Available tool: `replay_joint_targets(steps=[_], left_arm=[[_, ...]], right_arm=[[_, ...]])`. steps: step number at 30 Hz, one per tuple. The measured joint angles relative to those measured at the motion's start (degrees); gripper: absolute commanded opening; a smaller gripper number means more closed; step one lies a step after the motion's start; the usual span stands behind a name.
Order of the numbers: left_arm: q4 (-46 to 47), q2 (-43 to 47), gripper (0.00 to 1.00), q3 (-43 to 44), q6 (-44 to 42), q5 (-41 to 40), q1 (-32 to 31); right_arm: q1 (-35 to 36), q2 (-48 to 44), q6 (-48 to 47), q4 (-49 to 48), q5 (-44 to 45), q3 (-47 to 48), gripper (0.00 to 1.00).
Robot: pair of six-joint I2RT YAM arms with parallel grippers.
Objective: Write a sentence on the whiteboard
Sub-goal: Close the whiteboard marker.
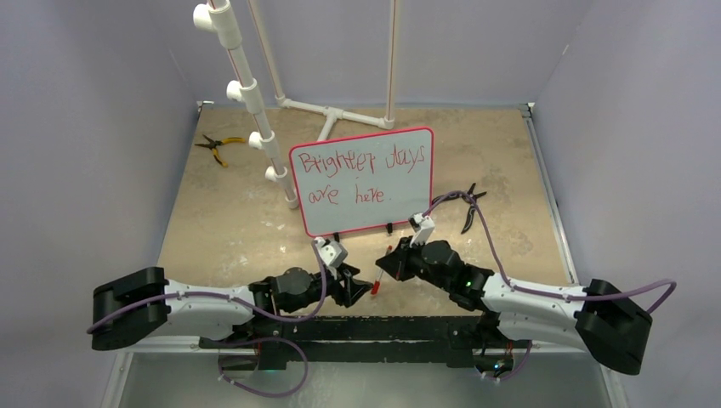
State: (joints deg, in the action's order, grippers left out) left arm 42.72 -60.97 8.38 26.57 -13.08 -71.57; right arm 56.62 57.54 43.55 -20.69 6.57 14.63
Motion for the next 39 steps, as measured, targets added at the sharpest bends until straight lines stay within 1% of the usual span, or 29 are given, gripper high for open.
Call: replay_joint_targets(steps=[4, 8, 13, 18, 20, 24, 26, 30, 33, 35, 39], left_arm=[[-3.0, -1.4, 0.69, 0.1, 2.3, 4.4, 0.1], [-5.1, -5.2, 0.71, 0.4, 4.4, 6.8, 0.3], [-4.7, -7.7, 0.7, 0.5, 5.6, 8.8, 0.3], [-3.4, -8.9, 0.62, 0.8, 6.0, 9.5, 0.8], [-2.7, -9.0, 0.61, 0.8, 6.4, 9.5, 1.1], [-0.6, -9.4, 0.52, 0.8, 7.0, 9.5, 1.8], [0.3, -9.8, 0.42, 0.8, 7.3, 9.5, 2.0], [1.9, -10.9, 0.3, 0.9, 7.3, 9.7, 2.2], [3.0, -11.6, 0.14, 0.9, 7.4, 10.2, 2.2], [4.0, -11.9, 0.01, 0.9, 7.3, 10.9, 2.2], [4.5, -12.4, 0.0, 0.9, 7.3, 11.4, 2.2]], right_arm=[[0.0, -1.9, 0.2, 0.3, -0.1, 0.4, 0.0], [0.0, -4.8, 0.3, 0.5, -0.1, 1.2, 0.0], [0.0, -6.7, 0.3, 0.6, -0.2, 2.5, 0.0], [0.0, -7.0, 0.1, 0.6, -1.5, 2.6, 0.0], [0.0, -7.0, -0.1, 0.6, -2.2, 2.6, 0.0], [0.0, -6.9, -0.4, 0.6, -3.8, 2.6, 0.0], [0.0, -6.8, -0.6, 0.6, -4.6, 2.6, 0.0], [0.0, -6.0, -0.9, 0.6, -5.3, 3.0, 0.0], [0.0, -5.7, -1.0, 0.6, -5.7, 3.1, 0.0], [0.0, -5.6, -1.2, 0.6, -5.7, 3.1, 0.0], [0.0, -5.1, -1.2, 0.5, -5.7, 3.2, 0.0]])
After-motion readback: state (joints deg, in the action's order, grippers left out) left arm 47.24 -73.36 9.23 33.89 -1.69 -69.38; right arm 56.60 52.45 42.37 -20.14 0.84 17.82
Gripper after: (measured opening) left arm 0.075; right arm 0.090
